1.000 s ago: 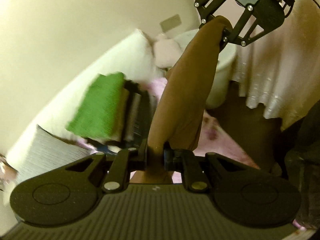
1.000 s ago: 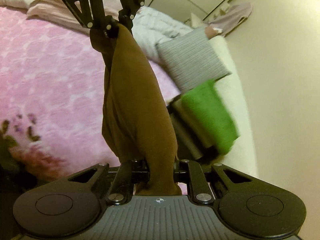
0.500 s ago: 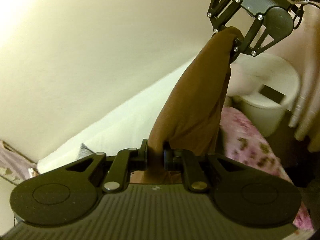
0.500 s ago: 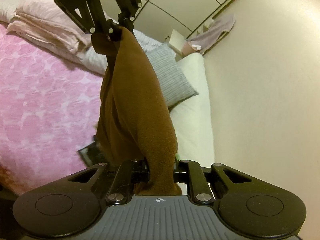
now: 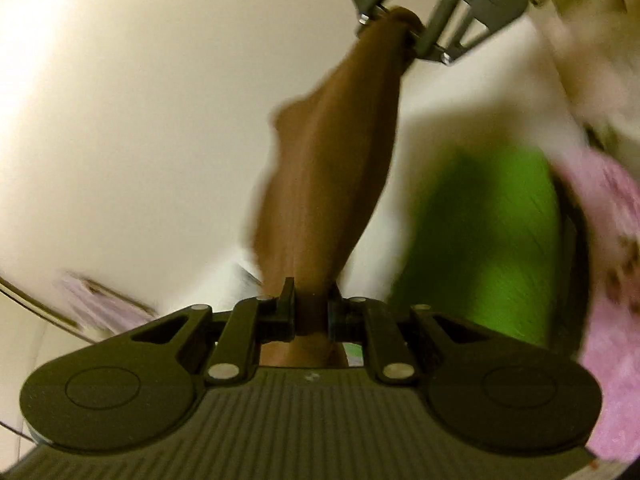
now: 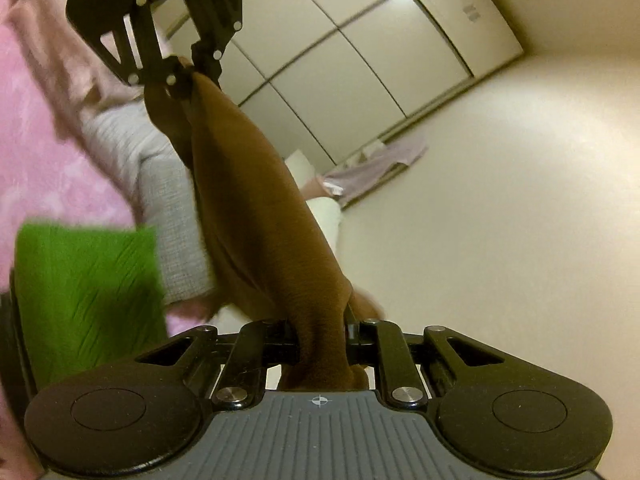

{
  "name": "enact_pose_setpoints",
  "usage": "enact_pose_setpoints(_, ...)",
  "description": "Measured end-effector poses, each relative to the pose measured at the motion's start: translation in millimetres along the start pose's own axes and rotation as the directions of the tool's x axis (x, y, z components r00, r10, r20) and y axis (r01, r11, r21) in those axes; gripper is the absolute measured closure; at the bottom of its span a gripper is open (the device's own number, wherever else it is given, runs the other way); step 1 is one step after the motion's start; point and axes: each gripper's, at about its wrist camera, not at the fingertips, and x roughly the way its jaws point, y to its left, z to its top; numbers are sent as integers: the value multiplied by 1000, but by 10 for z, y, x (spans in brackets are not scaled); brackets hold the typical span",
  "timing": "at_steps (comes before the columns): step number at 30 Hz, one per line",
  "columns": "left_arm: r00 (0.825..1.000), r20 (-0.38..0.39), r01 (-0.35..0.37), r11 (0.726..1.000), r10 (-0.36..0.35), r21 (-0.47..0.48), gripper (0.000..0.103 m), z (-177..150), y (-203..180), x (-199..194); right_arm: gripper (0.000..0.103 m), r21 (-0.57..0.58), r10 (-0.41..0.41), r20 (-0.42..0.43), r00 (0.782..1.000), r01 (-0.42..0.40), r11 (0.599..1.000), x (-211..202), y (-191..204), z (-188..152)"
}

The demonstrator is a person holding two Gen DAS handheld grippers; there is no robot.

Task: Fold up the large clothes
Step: 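Carry the brown shirt with both grippers toward the clothes stack, then lower the brown shirt onto the green knit on the stack and open both grippers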

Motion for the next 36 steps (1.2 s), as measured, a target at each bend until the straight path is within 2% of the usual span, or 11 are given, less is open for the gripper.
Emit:
enact_pose_setpoints(3, 984, -137, 122, 992, -116, 29, 92, -309, -800, 428, 90, 13, 179, -101, 979, -179, 984, 326, 724, -495)
enact_pose_setpoints(5, 989, -137, 65, 996, -57, 55, 93, -423, -1066, 442, 89, 15, 176, -90, 980, -175, 984, 278, 938, -644)
enact_pose_setpoints(7, 992, -124, 29, 1000, -29, -6, 93, -460, -1035, 351, 86, 14, 145, -65, 987, -144, 989, 161, 991, -689)
enact_pose_setpoints(10, 992, -122, 35, 998, -42, -61, 91, -511, -975, 271, 84, 3, 122, -73, 990, -122, 993, 53, 959, -707)
enact_pose_setpoints(17, 992, -123, 27, 997, -37, -76, 95, -477, -980, 323, 90, 69, 163, -132, 978, -155, 985, 338, 956, -484)
enact_pose_setpoints(19, 996, -87, -15, 1000, 13, -15, 96, -417, -973, 151, 91, 83, 125, -108, 986, -116, 990, 177, 772, -335)
enact_pose_setpoints(21, 998, -58, -13, 1000, 13, 10, 96, -415, -1073, -19, 91, 124, 99, -97, 990, -87, 989, 3, 715, -281)
enact_pose_setpoints(26, 994, -98, 41, 999, -44, -33, 96, -518, -1295, 137, 91, 11, 178, -174, 969, -179, 984, 152, 1251, -569)
enact_pose_setpoints(30, 997, -76, 16, 996, -23, -87, 96, -442, -1197, -83, 91, 129, 136, -164, 977, -115, 985, -162, 1007, -475)
enact_pose_setpoints(33, 991, -119, 51, 995, -61, -88, 96, -453, -1312, 128, 90, 73, 180, -194, 964, -169, 983, -70, 1187, -541)
enact_pose_setpoints(36, 991, -134, 17, 994, -31, -105, 95, -472, -1278, 167, 87, 27, 147, -203, 968, -144, 989, -33, 1222, -519)
